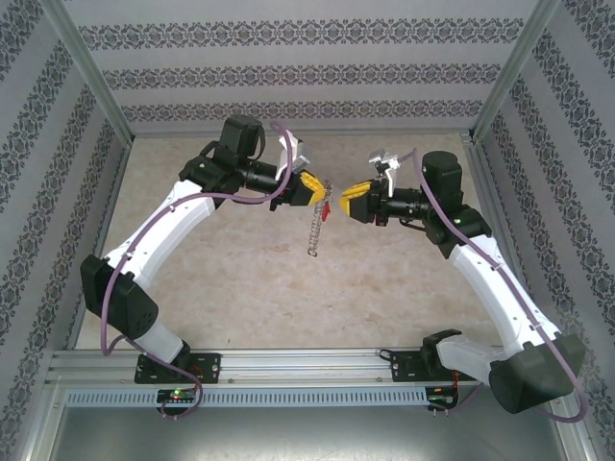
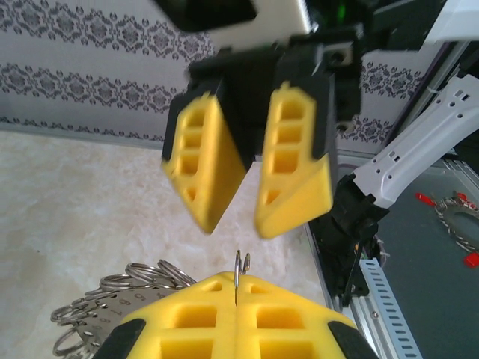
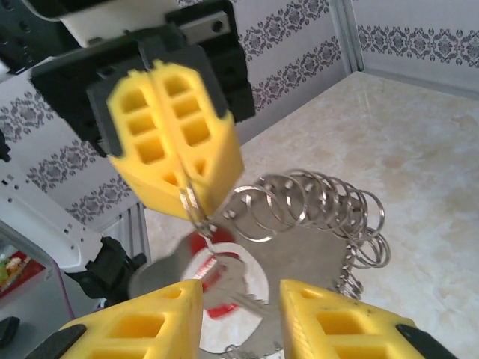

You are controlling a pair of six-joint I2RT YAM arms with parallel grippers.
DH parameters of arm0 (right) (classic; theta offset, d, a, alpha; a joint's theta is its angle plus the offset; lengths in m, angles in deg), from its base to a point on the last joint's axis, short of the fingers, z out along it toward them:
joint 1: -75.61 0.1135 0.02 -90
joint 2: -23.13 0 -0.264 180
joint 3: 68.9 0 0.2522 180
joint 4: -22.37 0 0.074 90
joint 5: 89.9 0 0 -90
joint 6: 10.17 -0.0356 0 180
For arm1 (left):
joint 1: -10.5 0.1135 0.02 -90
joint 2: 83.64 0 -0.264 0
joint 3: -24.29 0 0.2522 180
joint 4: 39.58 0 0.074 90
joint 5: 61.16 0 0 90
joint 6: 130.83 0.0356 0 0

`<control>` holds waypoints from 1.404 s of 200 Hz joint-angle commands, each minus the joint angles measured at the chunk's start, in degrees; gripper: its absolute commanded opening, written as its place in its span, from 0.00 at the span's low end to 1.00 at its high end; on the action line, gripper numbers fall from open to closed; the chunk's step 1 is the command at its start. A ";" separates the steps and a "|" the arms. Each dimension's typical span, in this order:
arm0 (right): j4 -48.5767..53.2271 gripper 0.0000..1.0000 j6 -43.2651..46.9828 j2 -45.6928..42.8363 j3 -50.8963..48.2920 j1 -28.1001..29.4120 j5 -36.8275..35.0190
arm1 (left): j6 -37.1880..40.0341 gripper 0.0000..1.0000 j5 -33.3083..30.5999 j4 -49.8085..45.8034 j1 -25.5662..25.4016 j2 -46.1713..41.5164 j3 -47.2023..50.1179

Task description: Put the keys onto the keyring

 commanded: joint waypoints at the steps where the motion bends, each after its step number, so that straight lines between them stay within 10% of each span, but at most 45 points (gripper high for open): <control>1: -11.19 0.34 -7.21 -0.85 -1.40 -0.39 3.18 | -2.38 0.00 2.65 5.58 -0.30 -2.29 0.33; 133: -16.58 0.28 -9.59 1.75 -2.59 2.66 6.33 | -3.64 0.00 2.93 7.49 -0.33 -2.74 0.97; 174: -15.67 0.00 -8.98 0.99 -3.91 2.58 6.66 | -3.82 0.00 2.74 8.10 -0.36 -3.08 1.13; 281: -5.91 0.00 -2.69 4.84 -0.09 6.44 9.05 | -6.69 0.00 2.05 13.29 -0.41 -4.52 3.58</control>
